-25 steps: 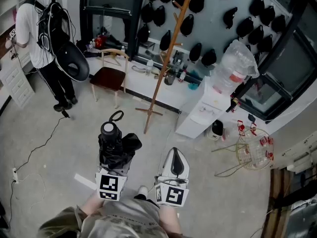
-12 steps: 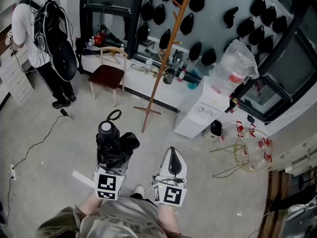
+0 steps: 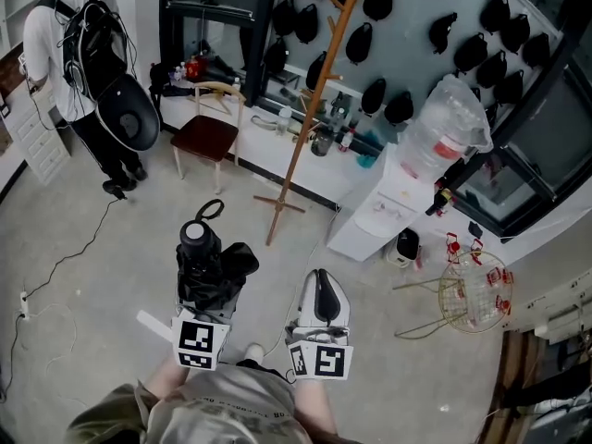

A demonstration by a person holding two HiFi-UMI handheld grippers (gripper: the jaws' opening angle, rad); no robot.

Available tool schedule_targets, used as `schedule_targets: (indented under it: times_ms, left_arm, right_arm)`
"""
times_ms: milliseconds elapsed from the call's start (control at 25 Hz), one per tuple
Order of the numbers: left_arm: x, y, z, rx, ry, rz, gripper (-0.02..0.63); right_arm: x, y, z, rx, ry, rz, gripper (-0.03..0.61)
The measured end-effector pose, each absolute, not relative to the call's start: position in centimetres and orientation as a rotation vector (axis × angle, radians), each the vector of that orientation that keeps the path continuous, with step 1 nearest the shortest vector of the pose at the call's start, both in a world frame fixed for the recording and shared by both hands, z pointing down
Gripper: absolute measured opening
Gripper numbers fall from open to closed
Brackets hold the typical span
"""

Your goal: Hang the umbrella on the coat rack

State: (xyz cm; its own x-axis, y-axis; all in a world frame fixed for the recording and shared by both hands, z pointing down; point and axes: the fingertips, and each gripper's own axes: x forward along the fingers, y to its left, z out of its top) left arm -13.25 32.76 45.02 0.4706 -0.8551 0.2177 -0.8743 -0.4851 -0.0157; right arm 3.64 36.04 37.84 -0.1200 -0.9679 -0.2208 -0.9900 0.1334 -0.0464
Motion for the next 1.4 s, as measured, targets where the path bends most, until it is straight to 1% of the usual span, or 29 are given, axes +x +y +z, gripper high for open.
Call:
schedule_targets:
  times_ms: [40,80,120,160,480,920,1400]
  left_arm:
    - [-13.0,32.7,45.2,2.601,-1.547,0.307,0.285]
    - [-12.6,32.6,45.3,2.596,-1.555,0.311,0.285]
    - [-12.3,32.5,45.4,2.591,-1.562,0.315,0.285]
    - [-11.9,32.5,45.4,2.586,-1.570,0.318,0.285]
    - [-9.9,32.5,45.7,2.532,-1.625,0.309,0.285]
    - [-10.6,31.2,46.7,2.476,-1.659,0.351,0.285]
    - [-9.6,23.3,46.5,2.524,-1.593,0.357,0.285]
  right_arm:
    - [4.0,35.8,37.9,-1.918,2.220,0.148,0.056]
    - [4.4,35.5,37.9,-1.904,2.229,0.135,0.143]
    - [4.9,35.2,38.0,-1.899,2.237,0.128,0.258]
    - [5.4,34.9,38.0,-1.900,2.245,0.128,0.305]
    - [8.6,33.4,39.2,-1.883,2.284,0.115,0.307]
    - [9.6,30.8,40.4,-1.856,2.292,0.046,0.307]
    - [9.4,23.7,39.8,-1.876,2.289,0.041,0.307]
